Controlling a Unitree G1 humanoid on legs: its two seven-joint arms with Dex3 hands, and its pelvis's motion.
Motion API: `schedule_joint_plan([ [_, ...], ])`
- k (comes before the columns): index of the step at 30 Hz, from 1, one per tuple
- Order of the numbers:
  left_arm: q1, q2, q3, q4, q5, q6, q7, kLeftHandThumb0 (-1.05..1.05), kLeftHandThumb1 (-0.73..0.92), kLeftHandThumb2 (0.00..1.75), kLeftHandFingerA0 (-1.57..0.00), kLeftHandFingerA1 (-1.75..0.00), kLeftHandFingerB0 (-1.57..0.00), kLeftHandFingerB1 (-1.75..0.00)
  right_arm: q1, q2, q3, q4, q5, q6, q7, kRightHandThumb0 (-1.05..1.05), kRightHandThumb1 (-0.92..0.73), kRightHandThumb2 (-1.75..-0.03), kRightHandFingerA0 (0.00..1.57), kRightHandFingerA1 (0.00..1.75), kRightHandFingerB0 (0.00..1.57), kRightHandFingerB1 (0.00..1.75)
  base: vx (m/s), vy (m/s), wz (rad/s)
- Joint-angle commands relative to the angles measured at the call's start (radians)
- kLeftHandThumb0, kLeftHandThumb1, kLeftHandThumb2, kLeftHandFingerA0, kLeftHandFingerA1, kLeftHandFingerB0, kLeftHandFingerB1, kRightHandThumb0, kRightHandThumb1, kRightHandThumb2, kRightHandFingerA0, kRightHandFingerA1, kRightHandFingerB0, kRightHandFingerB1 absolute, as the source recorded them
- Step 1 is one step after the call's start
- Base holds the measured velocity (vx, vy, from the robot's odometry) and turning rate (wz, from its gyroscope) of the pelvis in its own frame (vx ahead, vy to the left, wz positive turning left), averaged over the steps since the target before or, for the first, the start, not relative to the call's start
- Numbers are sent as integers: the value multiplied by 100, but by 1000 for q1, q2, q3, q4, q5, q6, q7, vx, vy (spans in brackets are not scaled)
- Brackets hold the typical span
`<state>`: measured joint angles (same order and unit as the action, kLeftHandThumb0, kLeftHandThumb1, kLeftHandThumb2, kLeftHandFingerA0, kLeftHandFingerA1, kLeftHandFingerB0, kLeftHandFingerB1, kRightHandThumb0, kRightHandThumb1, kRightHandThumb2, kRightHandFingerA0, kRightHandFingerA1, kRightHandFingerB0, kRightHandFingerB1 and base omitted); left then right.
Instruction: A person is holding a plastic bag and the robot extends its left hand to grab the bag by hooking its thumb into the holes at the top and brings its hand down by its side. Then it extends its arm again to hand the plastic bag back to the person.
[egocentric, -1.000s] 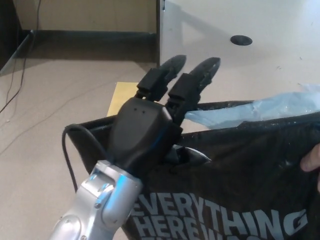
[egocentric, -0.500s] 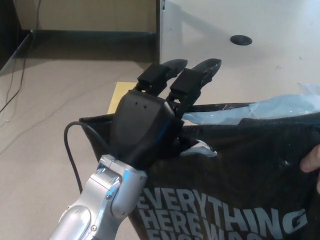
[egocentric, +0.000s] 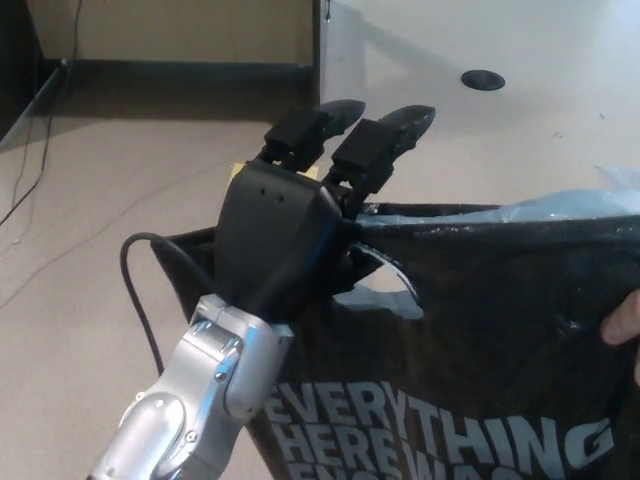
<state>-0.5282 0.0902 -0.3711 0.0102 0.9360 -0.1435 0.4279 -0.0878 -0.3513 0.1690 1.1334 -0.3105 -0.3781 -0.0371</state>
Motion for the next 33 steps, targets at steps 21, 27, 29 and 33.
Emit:
schedule_joint_plan([
  [21, -178, -60, -25, 263, 16, -64, 297, -14, 78, 68, -88, -175, -54, -160, 1, -11, -1, -18, 6, 8, 12, -31, -69, -61, 65, 55, 59, 41, 0, 0, 0],
  [27, -174, -31, -5, 232, -6, -76, 301, -15, 79, 67, -89, -175, -53, -155, -2, -11, 6, -7, -2, 10, 8, -32, -69, -61, 67, 53, 58, 41, 0, 0, 0],
  [29, -177, -23, 16, 220, -17, -86, 328, -15, 79, 67, -88, -175, -53, -153, -3, -12, 7, -5, -4, 6, 4, -32, -69, -61, 67, 60, 59, 41, 0, 0, 0],
  [33, -179, -5, 59, 172, -30, -92, 334, -6, 77, 70, -103, -175, -58, -145, -1, -10, 8, -6, -2, 9, 6, -31, -69, -61, 66, 53, 59, 41, 0, 0, 0],
])
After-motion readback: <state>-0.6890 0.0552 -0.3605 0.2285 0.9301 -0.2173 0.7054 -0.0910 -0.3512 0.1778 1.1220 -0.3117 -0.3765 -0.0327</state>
